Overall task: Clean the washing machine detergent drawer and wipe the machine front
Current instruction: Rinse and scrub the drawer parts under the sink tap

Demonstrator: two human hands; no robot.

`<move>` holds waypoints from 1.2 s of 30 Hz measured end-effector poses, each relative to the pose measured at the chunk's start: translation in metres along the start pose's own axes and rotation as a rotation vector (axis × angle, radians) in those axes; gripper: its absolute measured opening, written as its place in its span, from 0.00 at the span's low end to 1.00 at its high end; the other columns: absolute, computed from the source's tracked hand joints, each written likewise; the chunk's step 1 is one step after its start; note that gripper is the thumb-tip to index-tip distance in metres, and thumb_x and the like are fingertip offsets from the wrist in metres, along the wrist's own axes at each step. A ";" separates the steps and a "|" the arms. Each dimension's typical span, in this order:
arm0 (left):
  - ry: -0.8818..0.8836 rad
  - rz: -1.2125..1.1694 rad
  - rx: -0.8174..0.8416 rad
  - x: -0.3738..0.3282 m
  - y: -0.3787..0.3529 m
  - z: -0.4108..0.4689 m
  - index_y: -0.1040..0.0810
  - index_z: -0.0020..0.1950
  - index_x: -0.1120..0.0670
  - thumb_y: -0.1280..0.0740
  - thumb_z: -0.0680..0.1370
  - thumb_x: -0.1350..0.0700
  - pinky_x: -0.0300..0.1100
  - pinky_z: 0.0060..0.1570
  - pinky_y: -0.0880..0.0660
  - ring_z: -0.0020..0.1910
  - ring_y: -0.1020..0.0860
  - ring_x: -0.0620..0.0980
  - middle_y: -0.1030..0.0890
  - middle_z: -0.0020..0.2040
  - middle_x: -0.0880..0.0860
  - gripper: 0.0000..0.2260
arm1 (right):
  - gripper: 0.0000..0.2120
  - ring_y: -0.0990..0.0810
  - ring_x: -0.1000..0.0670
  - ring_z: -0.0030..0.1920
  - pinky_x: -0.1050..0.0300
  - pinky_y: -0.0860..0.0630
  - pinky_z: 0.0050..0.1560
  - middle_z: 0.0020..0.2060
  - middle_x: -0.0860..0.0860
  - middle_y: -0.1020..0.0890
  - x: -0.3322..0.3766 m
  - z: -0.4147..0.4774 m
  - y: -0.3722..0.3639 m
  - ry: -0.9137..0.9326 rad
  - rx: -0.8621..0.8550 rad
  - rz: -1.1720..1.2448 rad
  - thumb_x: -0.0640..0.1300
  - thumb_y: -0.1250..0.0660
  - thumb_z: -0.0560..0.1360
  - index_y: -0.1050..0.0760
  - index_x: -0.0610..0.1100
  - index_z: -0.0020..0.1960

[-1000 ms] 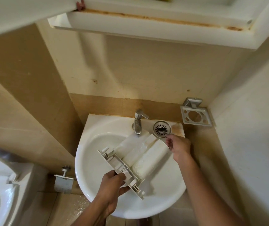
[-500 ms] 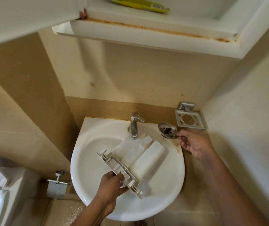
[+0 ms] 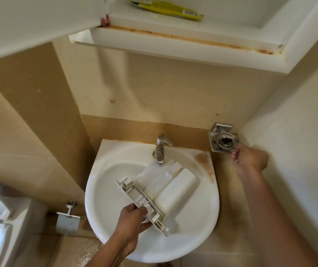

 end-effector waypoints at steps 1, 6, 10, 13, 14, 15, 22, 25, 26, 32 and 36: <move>0.000 0.002 0.000 0.000 0.000 0.000 0.22 0.56 0.69 0.39 0.77 0.72 0.52 0.43 0.16 0.39 0.22 0.56 0.18 0.51 0.66 0.10 | 0.11 0.26 0.55 0.19 0.65 0.31 0.20 0.27 0.45 0.22 -0.005 0.000 0.001 -0.013 -0.014 0.010 0.38 0.24 0.71 0.23 0.39 0.33; 0.002 0.000 0.000 0.001 0.000 0.000 0.21 0.54 0.68 0.39 0.77 0.73 0.51 0.41 0.16 0.35 0.19 0.53 0.17 0.47 0.63 0.10 | 0.10 0.21 0.54 0.23 0.62 0.21 0.27 0.31 0.45 0.18 -0.011 -0.005 0.008 -0.028 -0.043 0.076 0.40 0.23 0.73 0.21 0.38 0.38; 0.008 -0.013 -0.002 0.005 -0.003 0.001 0.21 0.55 0.68 0.39 0.77 0.73 0.51 0.41 0.16 0.34 0.19 0.52 0.16 0.47 0.63 0.10 | 0.11 0.21 0.54 0.21 0.57 0.21 0.29 0.26 0.46 0.19 -0.015 -0.033 0.019 0.075 -0.133 -0.017 0.37 0.33 0.75 0.23 0.40 0.34; 0.020 -0.057 -0.002 0.009 -0.007 -0.001 0.21 0.56 0.68 0.40 0.77 0.73 0.49 0.39 0.16 0.37 0.16 0.54 0.14 0.50 0.64 0.12 | 0.12 0.20 0.48 0.26 0.51 0.22 0.31 0.24 0.48 0.20 -0.055 -0.071 0.010 0.134 0.019 -0.188 0.38 0.36 0.75 0.23 0.40 0.33; 0.017 -0.072 -0.004 0.011 -0.009 -0.003 0.21 0.56 0.67 0.40 0.77 0.73 0.49 0.39 0.16 0.38 0.15 0.55 0.14 0.50 0.64 0.12 | 0.11 0.18 0.43 0.32 0.48 0.21 0.36 0.29 0.45 0.18 -0.076 -0.084 0.002 0.128 0.127 -0.295 0.41 0.35 0.77 0.22 0.40 0.37; 0.011 -0.082 -0.006 0.012 -0.012 -0.005 0.21 0.56 0.67 0.41 0.77 0.73 0.49 0.39 0.16 0.40 0.14 0.56 0.14 0.50 0.63 0.13 | 0.11 0.17 0.40 0.40 0.46 0.20 0.41 0.37 0.43 0.16 -0.097 -0.097 -0.007 0.113 0.247 -0.438 0.47 0.33 0.79 0.20 0.40 0.44; -0.084 -0.031 -0.032 0.013 -0.033 -0.019 0.20 0.56 0.64 0.35 0.78 0.70 0.47 0.45 0.16 0.44 0.15 0.54 0.14 0.43 0.56 0.09 | 0.35 0.18 0.45 0.58 0.43 0.19 0.58 0.64 0.46 0.21 -0.172 -0.130 -0.040 -0.162 0.561 -0.363 0.53 0.25 0.74 0.39 0.47 0.74; -0.101 0.057 -0.027 0.017 -0.042 -0.028 0.19 0.55 0.59 0.32 0.78 0.67 0.45 0.44 0.17 0.49 0.14 0.55 0.12 0.45 0.54 0.08 | 0.28 0.14 0.50 0.48 0.50 0.15 0.42 0.53 0.50 0.15 -0.174 -0.118 -0.030 -0.157 0.577 -0.304 0.52 0.21 0.69 0.29 0.52 0.65; -0.104 0.091 -0.034 0.019 -0.045 -0.031 0.18 0.54 0.58 0.31 0.77 0.66 0.48 0.47 0.18 0.51 0.15 0.57 0.12 0.45 0.54 0.08 | 0.28 0.13 0.49 0.47 0.48 0.15 0.42 0.52 0.50 0.15 -0.174 -0.114 -0.027 -0.150 0.593 -0.318 0.54 0.20 0.67 0.28 0.54 0.63; -0.119 0.200 -0.069 0.017 -0.054 -0.043 0.17 0.50 0.56 0.25 0.74 0.59 0.56 0.54 0.18 0.48 0.15 0.53 0.12 0.43 0.51 0.06 | 0.27 0.14 0.46 0.47 0.45 0.15 0.37 0.49 0.49 0.14 -0.166 -0.103 -0.027 -0.168 0.653 -0.352 0.55 0.19 0.61 0.24 0.53 0.57; -0.123 0.235 -0.056 0.012 -0.055 -0.049 0.16 0.50 0.54 0.24 0.74 0.56 0.56 0.55 0.19 0.50 0.15 0.50 0.12 0.44 0.49 0.07 | 0.27 0.13 0.46 0.47 0.43 0.15 0.39 0.49 0.49 0.14 -0.166 -0.103 -0.035 -0.204 0.711 -0.365 0.56 0.21 0.60 0.24 0.52 0.57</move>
Point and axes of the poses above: each hand's wrist, its own z-axis towards the middle knuckle, its own y-axis out of the back of the hand, x = y × z, the point moved 5 cm from there along z, towards the middle knuckle
